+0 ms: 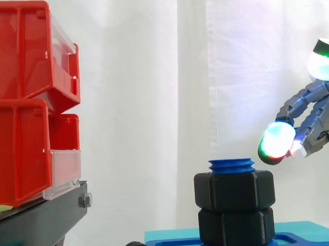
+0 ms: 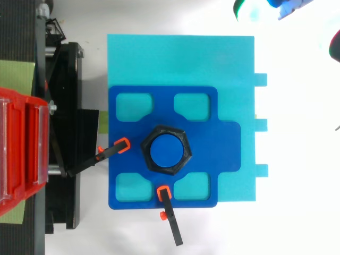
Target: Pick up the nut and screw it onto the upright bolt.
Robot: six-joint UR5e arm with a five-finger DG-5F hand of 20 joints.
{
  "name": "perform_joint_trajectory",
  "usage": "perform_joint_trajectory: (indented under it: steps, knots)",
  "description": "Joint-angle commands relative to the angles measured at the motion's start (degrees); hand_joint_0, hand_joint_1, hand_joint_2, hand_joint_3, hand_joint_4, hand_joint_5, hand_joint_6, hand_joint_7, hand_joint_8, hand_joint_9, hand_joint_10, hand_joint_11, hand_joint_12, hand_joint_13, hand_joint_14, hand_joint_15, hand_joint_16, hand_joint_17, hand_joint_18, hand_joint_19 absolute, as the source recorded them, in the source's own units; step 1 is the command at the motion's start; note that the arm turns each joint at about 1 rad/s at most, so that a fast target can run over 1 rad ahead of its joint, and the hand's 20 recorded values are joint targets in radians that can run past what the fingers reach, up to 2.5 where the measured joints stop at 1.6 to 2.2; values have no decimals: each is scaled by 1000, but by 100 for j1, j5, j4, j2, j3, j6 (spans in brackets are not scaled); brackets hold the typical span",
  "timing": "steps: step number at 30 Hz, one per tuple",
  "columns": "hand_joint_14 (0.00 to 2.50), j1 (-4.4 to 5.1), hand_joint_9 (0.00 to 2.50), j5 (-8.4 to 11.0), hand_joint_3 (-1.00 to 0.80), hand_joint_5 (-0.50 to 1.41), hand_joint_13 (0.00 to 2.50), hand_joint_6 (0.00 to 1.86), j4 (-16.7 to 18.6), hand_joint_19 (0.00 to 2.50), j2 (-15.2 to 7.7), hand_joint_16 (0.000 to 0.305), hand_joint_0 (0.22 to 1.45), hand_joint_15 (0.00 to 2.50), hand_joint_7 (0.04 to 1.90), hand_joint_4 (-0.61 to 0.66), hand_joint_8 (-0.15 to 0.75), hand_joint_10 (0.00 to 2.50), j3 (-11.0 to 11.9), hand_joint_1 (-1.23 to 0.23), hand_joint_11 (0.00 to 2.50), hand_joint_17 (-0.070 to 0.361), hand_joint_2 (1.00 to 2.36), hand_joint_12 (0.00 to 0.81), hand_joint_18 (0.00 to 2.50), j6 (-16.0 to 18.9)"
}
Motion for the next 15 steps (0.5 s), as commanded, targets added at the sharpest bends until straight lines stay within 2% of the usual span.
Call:
perform_joint_trajectory:
  steps: [1, 3, 6, 15]
  knots:
    - [0, 21, 19, 15, -500, -243, 0, 501, 159, 0, 5, 44, 451, 0, 616, 55, 178, 0, -7, -365, 0, 99, 1000, 325, 0, 116]
    - [0, 21, 0, 24, -500, -246, 0, 502, 255, 0, 5, 44, 451, 0, 673, 55, 174, 0, -7, -366, 0, 99, 1000, 323, 0, 107]
    - [0, 30, 9, 24, -500, -243, 0, 501, 255, 0, 5, 44, 452, 0, 623, 45, 170, 0, -16, -382, 0, 98, 1000, 322, 0, 107]
    - [0, 38, 0, 24, -500, -249, 0, 502, 255, 0, 5, 43, 452, 0, 700, 42, 167, 0, -16, -383, 0, 97, 1000, 319, 0, 99]
